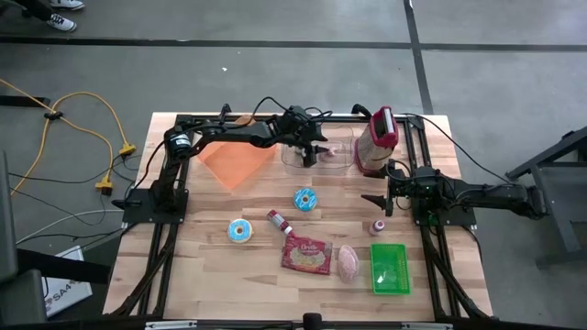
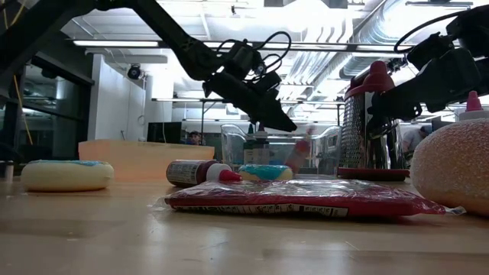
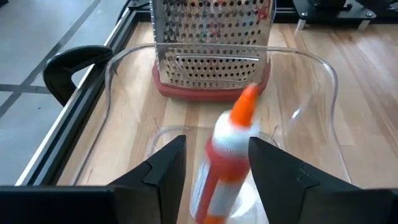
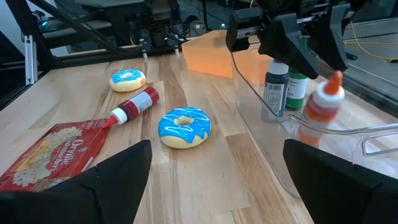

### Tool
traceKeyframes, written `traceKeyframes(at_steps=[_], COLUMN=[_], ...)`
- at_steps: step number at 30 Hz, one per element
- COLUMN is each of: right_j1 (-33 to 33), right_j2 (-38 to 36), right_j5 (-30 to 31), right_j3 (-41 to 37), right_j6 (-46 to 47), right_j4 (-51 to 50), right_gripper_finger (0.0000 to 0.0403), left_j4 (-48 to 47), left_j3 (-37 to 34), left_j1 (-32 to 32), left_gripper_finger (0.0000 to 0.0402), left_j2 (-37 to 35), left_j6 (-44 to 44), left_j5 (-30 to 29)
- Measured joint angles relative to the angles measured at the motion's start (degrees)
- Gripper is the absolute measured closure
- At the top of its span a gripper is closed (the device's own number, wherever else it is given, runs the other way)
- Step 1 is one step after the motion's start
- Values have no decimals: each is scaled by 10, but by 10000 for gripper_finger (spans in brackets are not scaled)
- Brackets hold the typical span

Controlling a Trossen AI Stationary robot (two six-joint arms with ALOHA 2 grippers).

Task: Pick & Place Food Item
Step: Put the red food coloring bottle into the transparent bin

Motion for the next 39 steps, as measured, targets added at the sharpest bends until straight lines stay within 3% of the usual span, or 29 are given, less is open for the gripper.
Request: traceKeyframes(at_steps=[20,28,32,39], right_j1=[0,0,0,0], right_j2=[0,0,0,0], right_j5=[0,0,0,0], right_j3=[0,0,0,0], right_j6=[0,0,0,0], right_j4=[0,0,0,0], right_gripper_finger=[50,50,50,50], left_j4=[6,-19,-56,-77], left_j3=[-1,-1,-1,0], left_j1=[0,-18,-36,-55], left_gripper_finger=[224,224,224,224], left_j2=[-4,-68,-105,-119], left_j6=[14,32,53,60], left_j5=[0,-5,-34,-56])
